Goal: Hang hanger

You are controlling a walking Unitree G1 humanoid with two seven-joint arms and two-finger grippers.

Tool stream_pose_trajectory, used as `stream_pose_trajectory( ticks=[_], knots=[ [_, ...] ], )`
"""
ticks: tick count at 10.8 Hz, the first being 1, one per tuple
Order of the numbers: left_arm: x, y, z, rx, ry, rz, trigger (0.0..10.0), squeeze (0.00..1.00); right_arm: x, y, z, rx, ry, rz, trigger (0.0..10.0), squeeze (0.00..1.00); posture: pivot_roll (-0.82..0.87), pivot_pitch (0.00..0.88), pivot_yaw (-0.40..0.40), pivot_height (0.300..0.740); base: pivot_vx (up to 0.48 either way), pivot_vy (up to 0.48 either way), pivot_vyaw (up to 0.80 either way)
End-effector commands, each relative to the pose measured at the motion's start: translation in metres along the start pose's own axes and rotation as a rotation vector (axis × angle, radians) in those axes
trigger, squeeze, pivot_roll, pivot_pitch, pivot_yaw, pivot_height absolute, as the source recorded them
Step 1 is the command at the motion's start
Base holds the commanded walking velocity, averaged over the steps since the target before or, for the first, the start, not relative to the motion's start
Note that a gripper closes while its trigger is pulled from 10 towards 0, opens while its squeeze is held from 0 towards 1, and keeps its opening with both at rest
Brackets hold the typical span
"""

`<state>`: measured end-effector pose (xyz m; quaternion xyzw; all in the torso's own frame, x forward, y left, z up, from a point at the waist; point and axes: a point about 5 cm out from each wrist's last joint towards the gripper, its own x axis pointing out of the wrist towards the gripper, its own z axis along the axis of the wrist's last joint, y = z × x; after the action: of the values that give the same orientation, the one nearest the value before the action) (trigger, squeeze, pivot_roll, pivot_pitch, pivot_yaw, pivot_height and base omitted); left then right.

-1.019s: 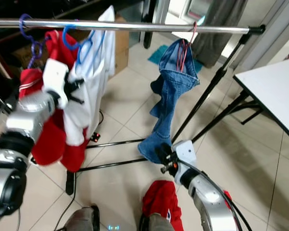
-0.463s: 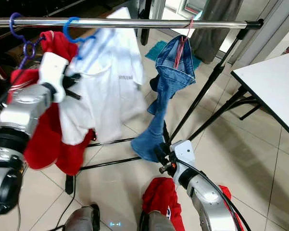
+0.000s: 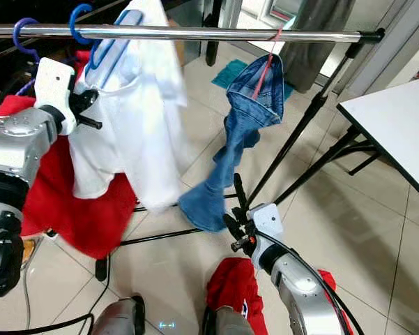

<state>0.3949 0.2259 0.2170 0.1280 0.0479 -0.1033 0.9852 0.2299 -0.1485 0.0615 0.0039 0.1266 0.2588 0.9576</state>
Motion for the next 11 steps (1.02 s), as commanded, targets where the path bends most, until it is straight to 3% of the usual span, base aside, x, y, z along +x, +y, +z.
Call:
stream_pose_trajectory(
  ticks=[1,3,5,10,11],
  knots=[
    [0.002,0.002,0.013,0.016,-0.021,-0.009,10.0,0.00,-0.004,-0.003,-0.002,0.008,0.011,-0.020,10.0,0.00,0.11,0.166,-0.092,0.740,0.000,0.000,0.00],
    [0.004,-0.008,-0.013,-0.015,0.094,-0.025,10.0,0.00,-0.003,-0.003,-0.002,0.010,0.010,-0.022,10.0,0.00,0.11,0.162,-0.088,0.740,0.000,0.000,0.00],
    [0.004,-0.008,-0.027,-0.069,0.140,0.021,10.0,0.00,-0.002,-0.003,-0.002,0.011,0.009,-0.024,10.0,0.00,0.11,0.160,-0.088,0.740,0.000,0.000,0.00],
    [0.006,-0.010,-0.028,-0.142,0.105,0.078,10.0,0.00,0.001,-0.006,0.000,0.006,0.003,-0.025,10.0,0.00,0.12,0.141,-0.090,0.740,0.000,0.000,0.00],
    [0.006,-0.010,-0.026,-0.156,0.089,0.091,10.0,0.72,0.001,-0.006,0.000,0.005,0.001,-0.025,10.0,0.00,0.12,0.141,-0.090,0.740,0.000,0.000,0.00]
  ],
)
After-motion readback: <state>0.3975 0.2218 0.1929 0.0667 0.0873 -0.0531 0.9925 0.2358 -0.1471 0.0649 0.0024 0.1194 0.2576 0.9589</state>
